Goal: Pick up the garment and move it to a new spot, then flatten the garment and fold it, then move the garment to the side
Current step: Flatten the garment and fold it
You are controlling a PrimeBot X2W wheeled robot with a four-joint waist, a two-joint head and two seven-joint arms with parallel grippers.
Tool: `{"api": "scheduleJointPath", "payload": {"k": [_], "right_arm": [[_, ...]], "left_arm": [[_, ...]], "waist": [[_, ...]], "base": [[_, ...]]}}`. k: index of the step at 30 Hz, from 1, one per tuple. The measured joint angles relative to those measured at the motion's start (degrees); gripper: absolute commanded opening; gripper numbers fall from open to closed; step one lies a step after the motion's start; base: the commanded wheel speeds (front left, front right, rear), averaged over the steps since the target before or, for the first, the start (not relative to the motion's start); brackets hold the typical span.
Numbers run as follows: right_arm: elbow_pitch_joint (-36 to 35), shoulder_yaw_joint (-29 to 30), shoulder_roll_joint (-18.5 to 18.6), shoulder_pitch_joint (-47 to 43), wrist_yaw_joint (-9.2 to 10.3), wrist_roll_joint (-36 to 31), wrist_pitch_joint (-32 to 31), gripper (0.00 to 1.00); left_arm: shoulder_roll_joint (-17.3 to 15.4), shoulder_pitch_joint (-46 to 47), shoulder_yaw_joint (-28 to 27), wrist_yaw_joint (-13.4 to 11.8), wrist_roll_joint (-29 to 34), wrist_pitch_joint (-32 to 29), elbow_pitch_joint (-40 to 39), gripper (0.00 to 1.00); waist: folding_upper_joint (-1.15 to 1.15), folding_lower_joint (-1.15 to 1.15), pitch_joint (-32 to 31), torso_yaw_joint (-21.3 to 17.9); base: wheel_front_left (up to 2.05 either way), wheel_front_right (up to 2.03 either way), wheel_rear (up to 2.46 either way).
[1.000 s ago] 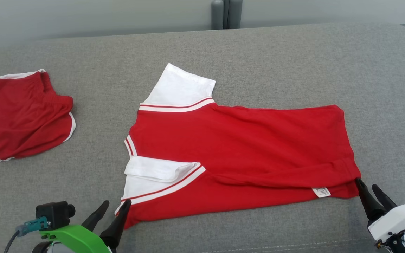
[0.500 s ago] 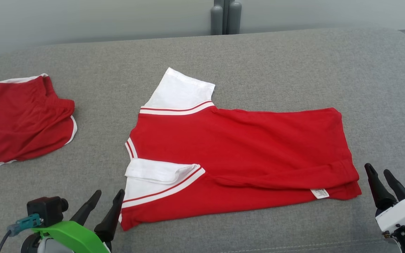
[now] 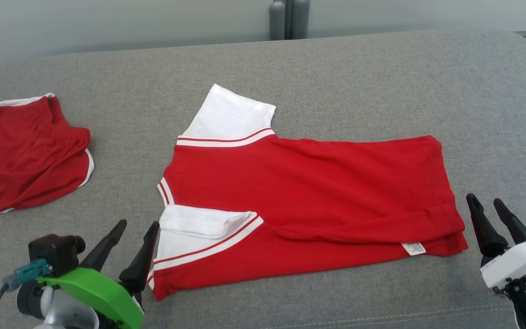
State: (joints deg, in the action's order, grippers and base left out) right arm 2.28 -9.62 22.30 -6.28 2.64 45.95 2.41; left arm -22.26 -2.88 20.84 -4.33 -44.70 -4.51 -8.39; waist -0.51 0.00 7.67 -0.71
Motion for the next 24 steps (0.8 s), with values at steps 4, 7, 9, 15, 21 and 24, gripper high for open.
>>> {"api": "scheduleJointPath", "payload": {"k": [4, 7, 9, 15, 21, 24], "right_arm": [[-1.0, -1.1, 0.4, 2.9, 0.05, -0.7, -1.2, 1.0], [-1.3, -1.5, 0.6, 6.0, 0.48, -1.0, -2.1, 1.0], [-1.4, -1.4, 0.9, 7.2, 0.96, -1.1, -2.6, 1.0], [-0.7, -1.1, 1.3, 11.4, 1.52, -1.1, -5.2, 1.0], [0.3, -0.3, 2.4, 15.5, 2.48, -1.7, -7.3, 1.0], [0.9, 0.0, 3.1, 17.8, 3.04, -2.2, -8.6, 1.0]], "left_arm": [[-0.2, 3.5, 0.2, 0.0, 0.8, -0.2, -1.5, 1.0], [-0.4, 5.4, 0.6, 0.0, 1.5, -1.3, -1.7, 1.0], [-0.5, 7.5, 1.4, 0.0, 2.3, -2.1, -1.8, 1.0], [-1.2, 15.3, 2.0, 0.4, 3.8, -4.8, -2.1, 1.0], [-0.8, 22.4, 3.6, 1.5, 3.8, -8.4, -1.0, 1.0], [-0.3, 26.5, 3.8, 1.9, 3.7, -9.8, 0.1, 1.0]], "waist": [[0.0, 0.0, 1.2, -0.2], [0.0, 0.0, 2.2, -0.6], [0.0, 0.0, 3.0, -0.7], [0.0, 0.0, 5.9, -1.1], [0.0, 0.0, 9.3, -1.4], [0.0, 0.0, 11.2, -1.5]], "base": [[0.0, 0.0, 0.0], [0.0, 0.0, 0.0], [0.0, 0.0, 0.0], [0.0, 0.0, 0.0], [0.0, 0.0, 0.0], [0.0, 0.0, 0.0]]}}
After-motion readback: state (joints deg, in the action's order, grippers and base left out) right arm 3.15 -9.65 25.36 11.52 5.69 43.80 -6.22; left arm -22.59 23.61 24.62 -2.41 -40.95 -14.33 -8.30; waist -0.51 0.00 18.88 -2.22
